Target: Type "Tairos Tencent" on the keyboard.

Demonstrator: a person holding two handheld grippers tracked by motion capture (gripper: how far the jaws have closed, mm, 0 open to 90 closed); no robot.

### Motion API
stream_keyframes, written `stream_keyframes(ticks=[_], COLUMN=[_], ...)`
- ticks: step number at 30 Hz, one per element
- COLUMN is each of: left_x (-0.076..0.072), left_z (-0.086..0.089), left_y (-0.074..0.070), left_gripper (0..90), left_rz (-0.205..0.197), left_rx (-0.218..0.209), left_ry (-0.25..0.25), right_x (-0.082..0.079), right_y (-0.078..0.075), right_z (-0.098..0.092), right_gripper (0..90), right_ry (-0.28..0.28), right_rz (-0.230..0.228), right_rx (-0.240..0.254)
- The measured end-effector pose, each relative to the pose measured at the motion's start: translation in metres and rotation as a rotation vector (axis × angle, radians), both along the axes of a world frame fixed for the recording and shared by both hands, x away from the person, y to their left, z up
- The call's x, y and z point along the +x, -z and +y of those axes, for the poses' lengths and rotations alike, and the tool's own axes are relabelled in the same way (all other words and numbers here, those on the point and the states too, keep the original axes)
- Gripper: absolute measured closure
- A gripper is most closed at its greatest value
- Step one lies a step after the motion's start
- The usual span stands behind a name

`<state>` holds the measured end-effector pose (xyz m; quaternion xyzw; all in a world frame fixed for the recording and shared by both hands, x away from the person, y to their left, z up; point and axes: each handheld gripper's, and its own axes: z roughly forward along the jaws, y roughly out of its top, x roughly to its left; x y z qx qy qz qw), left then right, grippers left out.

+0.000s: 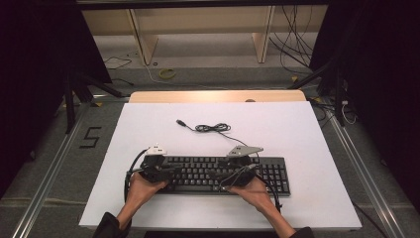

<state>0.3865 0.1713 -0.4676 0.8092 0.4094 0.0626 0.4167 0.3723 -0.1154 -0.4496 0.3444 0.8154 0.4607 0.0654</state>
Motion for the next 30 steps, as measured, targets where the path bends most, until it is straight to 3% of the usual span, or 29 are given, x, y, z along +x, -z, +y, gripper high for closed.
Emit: stream_keyframes(ticks=[5,30], left_x=[0.002,0.011], left_z=[-0.007,-0.014], left_y=[0.001,0.009], left_gripper=[88.6,89.2], left_rz=[0.002,0.044], left_rx=[0.030,0.083], left_ry=[0.025,0.018], right_x=[0.000,0.000], right_y=[0.000,-0.002], right_z=[0.000,0.000], right_gripper=[42.2,37.2], right_ry=[0.000,0.000], right_rz=[-0.003,-0.005], right_rx=[0.000,0.007])
